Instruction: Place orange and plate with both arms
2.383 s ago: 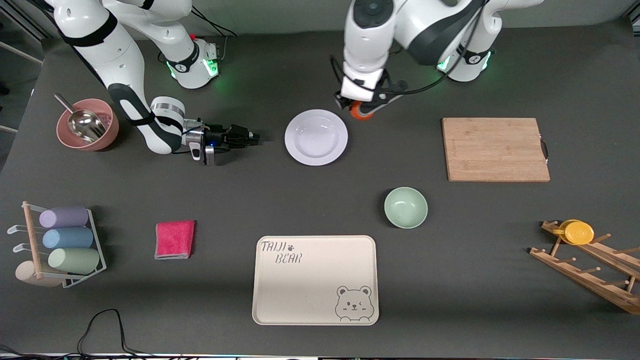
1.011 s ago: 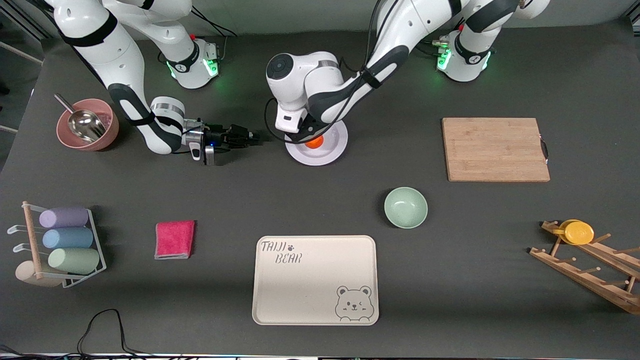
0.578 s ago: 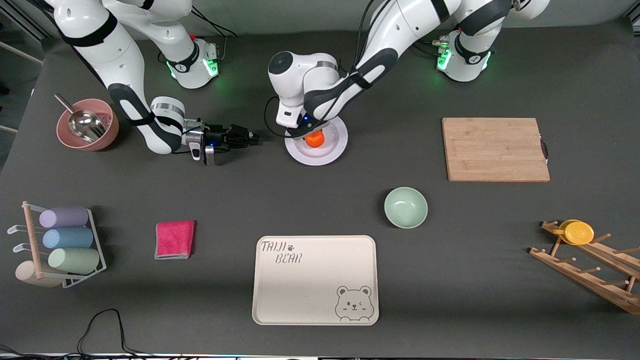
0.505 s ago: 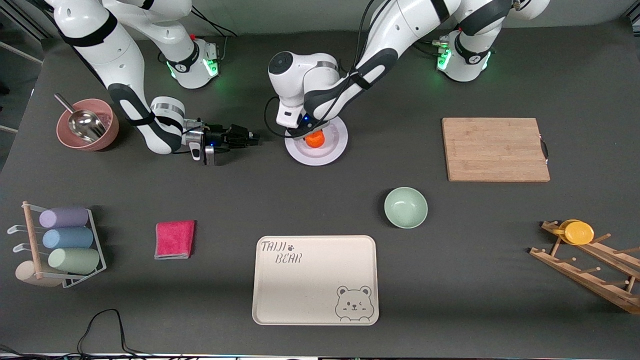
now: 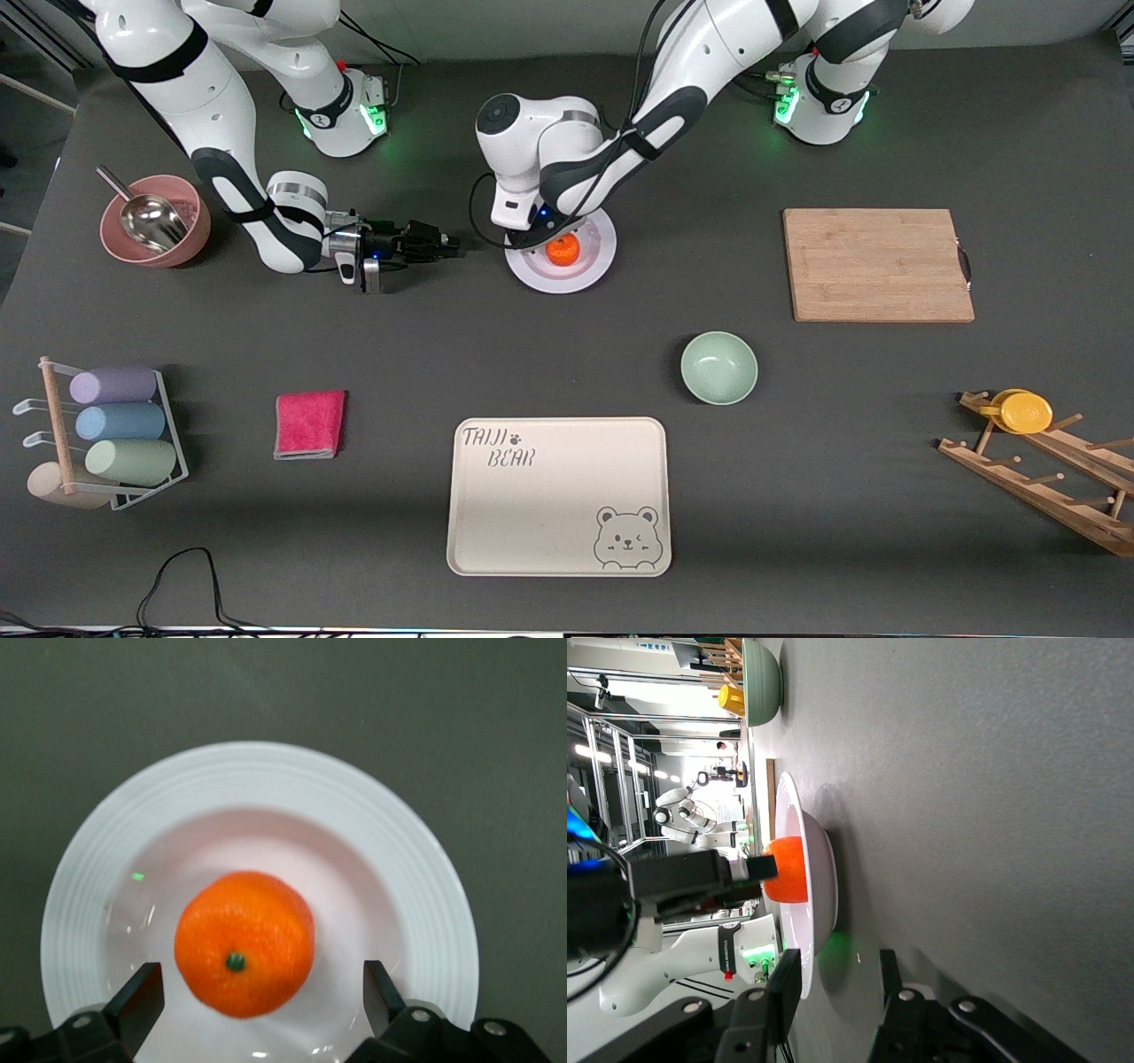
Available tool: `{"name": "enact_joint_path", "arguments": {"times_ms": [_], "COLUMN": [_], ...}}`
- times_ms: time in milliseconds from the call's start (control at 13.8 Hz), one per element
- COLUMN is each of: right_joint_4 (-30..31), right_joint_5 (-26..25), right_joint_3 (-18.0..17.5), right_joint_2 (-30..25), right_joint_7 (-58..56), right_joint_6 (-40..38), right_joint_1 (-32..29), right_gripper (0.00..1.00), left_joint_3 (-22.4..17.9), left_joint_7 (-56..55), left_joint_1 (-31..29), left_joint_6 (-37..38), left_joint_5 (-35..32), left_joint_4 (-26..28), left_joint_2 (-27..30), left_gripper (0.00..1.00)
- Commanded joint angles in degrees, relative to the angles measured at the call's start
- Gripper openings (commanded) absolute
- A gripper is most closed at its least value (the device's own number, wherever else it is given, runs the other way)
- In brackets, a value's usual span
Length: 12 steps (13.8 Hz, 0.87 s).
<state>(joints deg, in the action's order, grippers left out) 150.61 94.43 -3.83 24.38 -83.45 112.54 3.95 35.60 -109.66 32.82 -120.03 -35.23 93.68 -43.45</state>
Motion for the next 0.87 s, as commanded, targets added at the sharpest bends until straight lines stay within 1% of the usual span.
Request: {"name": "enact_joint_path", "arguments": {"times_ms": [0,144,289,433,578,650,794], "right_joint_4": [-0.1,-0.1,-0.2,-0.8,-1.6,-2.2,-3.6], "right_joint_5": [1.4,2.2,4.1,8.3,12.3,14.4,18.8], "right_joint_3": [0.2,0.2,0.1,0.1,0.1,0.1,0.1], "right_joint_2": [0.8,0.8,0.8,0.8,1.1,1.6,2.6], "right_joint_7": [-2.0,-2.0,-2.0,-2.0,-1.9,-1.9,-2.0], "right_joint_6": [-0.4,-0.4,-0.3,-0.3,-0.3,-0.3,-0.2], "right_joint_1": [0.5,0.9,2.5,5.4,8.5,10.0,13.7], "right_gripper": [0.42,0.42,0.42,0.42,0.42,0.42,0.42], "left_joint_3": [0.4,0.7,0.7,0.8,1.1,1.0,1.0], "left_joint_7": [-0.4,2.1,7.9,14.4,24.2,27.9,33.9], "left_joint_1": [-4.3,-8.5,-14.0,-21.2,-29.2,-31.7,-38.3], "left_joint_6": [2.9,5.7,8.9,12.3,15.8,16.5,18.9], "left_joint_5": [0.3,2.7,7.1,10.0,15.6,17.4,18.0], "left_joint_4": [0.3,0.5,0.4,0.4,0.4,0.5,0.5], "left_joint_2": [4.0,6.8,10.1,13.3,18.5,21.2,24.4], "left_gripper": [1.0,1.0,1.0,1.0,1.0,1.0,1.0]}}
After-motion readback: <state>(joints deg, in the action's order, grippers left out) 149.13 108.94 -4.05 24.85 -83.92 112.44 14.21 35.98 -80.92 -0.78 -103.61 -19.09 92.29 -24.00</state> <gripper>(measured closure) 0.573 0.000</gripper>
